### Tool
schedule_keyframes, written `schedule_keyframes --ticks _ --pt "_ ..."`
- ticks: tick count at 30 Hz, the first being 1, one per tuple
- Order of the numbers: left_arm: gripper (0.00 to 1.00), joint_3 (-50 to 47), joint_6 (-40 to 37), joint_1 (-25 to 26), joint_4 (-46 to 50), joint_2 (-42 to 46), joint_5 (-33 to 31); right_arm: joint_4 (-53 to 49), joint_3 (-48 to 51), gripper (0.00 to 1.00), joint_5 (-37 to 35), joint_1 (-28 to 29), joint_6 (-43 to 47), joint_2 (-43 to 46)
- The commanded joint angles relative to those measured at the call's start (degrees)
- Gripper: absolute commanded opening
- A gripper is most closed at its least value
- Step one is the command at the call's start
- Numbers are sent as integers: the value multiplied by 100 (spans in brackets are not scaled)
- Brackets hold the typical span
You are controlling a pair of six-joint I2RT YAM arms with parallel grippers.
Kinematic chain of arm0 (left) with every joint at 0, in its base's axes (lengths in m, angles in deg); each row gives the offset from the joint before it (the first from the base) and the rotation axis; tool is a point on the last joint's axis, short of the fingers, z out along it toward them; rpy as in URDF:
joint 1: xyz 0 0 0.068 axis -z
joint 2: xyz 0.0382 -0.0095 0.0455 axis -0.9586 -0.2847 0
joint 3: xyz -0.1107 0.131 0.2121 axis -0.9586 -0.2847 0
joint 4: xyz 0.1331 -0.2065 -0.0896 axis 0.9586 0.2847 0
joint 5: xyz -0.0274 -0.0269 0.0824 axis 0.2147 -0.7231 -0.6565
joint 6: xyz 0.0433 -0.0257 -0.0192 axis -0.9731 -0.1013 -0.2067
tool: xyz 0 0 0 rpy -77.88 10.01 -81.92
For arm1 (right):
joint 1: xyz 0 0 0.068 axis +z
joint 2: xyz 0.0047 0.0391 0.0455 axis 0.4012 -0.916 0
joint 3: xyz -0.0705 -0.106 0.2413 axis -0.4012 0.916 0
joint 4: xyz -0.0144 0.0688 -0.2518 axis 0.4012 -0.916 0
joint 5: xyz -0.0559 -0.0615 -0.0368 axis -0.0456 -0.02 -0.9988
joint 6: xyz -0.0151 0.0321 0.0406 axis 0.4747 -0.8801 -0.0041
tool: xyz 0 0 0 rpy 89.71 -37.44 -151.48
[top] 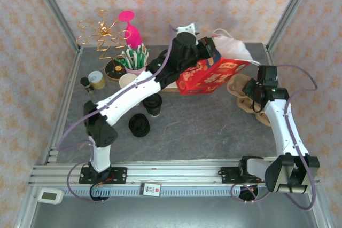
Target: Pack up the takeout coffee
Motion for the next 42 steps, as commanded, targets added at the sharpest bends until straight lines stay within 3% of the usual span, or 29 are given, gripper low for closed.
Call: schedule_keyframes --ticks 1,11,21,27,29,32,34,37,39,42 --pt "0 -696 295 -8 -310 623 -463 -186 91 41 18 -40 29 215" --pt "0 -1715 636 156 -462 1456 -299 -101 117 41 -151 -77 49 99" --pt "0 -2692 728 291 -846 2346 -173 -193 -380 41 -138 -710 180 -92" --pt "0 -2551 62 395 -148 2066 354 -84 -269 39 385 -717 150 -120" --pt "10 -2471 -349 636 247 1970 319 -73 -274 39 409 -716 158 -126" --pt "23 -2762 -791 1203 450 2012 -553 -43 -288 39 607 -713 152 -142" --pt "32 -2901 -954 1415 443 1958 -638 25 -211 39 651 -717 156 -142" --pt "34 -2909 -959 1723 702 1888 -901 19 -153 38 621 -712 208 -349" --pt "40 -3031 -1082 2005 797 1938 -1332 47 -132 38 594 -717 237 -358" --pt "48 -3031 -1058 2168 1054 1905 -1384 165 -86 38 589 -712 207 -283"
